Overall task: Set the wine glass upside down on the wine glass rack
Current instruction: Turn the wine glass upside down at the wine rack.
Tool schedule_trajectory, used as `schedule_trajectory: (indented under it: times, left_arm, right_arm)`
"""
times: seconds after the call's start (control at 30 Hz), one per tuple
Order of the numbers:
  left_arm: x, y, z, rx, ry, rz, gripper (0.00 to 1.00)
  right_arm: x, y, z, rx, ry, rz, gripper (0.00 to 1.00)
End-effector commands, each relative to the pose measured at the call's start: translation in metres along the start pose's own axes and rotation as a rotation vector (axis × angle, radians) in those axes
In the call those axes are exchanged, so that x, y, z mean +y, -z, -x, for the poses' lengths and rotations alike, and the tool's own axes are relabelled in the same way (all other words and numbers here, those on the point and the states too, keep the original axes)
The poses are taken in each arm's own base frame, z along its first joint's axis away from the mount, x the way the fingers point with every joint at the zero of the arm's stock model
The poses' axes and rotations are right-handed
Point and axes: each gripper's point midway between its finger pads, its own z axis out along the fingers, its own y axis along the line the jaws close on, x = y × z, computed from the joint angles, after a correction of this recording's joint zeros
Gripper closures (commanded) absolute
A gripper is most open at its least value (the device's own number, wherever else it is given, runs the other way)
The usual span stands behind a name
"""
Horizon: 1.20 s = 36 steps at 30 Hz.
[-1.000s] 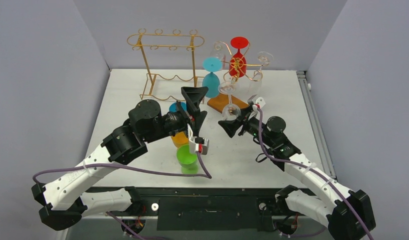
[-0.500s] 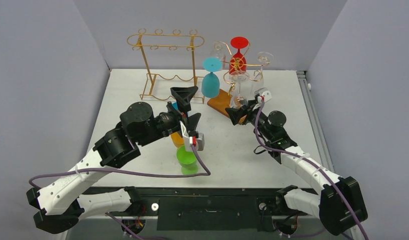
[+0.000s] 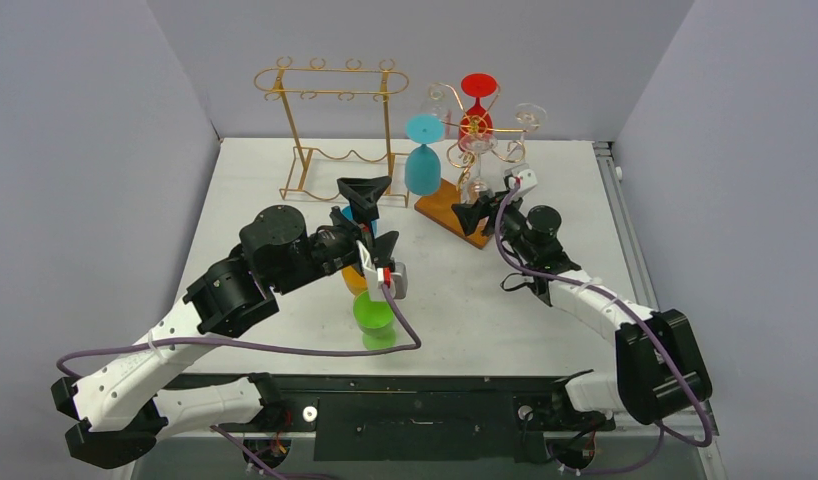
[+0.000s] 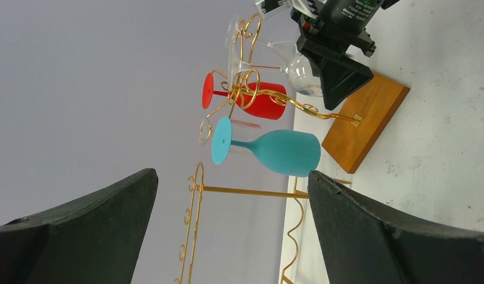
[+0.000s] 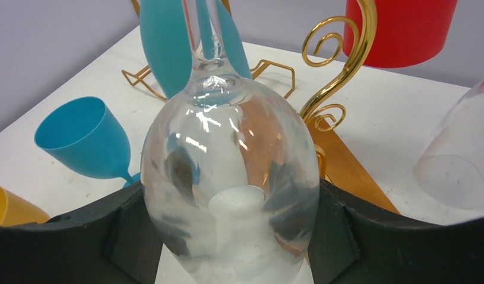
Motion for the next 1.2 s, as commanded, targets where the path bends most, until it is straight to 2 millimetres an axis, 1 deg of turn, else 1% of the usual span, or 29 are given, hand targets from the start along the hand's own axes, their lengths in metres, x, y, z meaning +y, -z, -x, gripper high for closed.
schedule_trajectory:
  times: [0.0,0.3,0.47,0.73,0.87,1.03,1.17]
  left_arm:
    - [0.021,0.011,0.008,-0.013,0.026,0.060,0.04]
    - [0.021,0.011,0.007,-0.009,0.033,0.062,0.04]
    - [0.021,0.009,0.007,-0.006,0.032,0.064,0.04]
    - [0.021,0.008,0.007,-0.007,0.026,0.065,0.04]
    - [0.021,0.008,0.006,-0.005,0.026,0.065,0.04]
    - [0.023,0.010,0.006,-0.003,0.025,0.070,0.04]
    - [0.022,0.011,0.006,-0.003,0.026,0.070,0.04]
  right_arm:
    - [0.008,-0.015,0.067,-0.202,0.045,0.056,0.45]
    - [0.008,-0.037,0.063,-0.198,0.021,0.093,0.45]
    - [0.010,-0.044,0.061,-0.195,0.013,0.114,0.46]
    - [0.019,-0.049,0.056,-0.181,0.001,0.157,0.46]
    - [0.028,-0.051,0.047,-0.148,0.016,0.179,0.47]
    - [0.034,-0.049,0.036,-0.121,0.025,0.187,0.47]
    - [0.037,-0.046,0.032,-0.123,0.025,0.189,0.47]
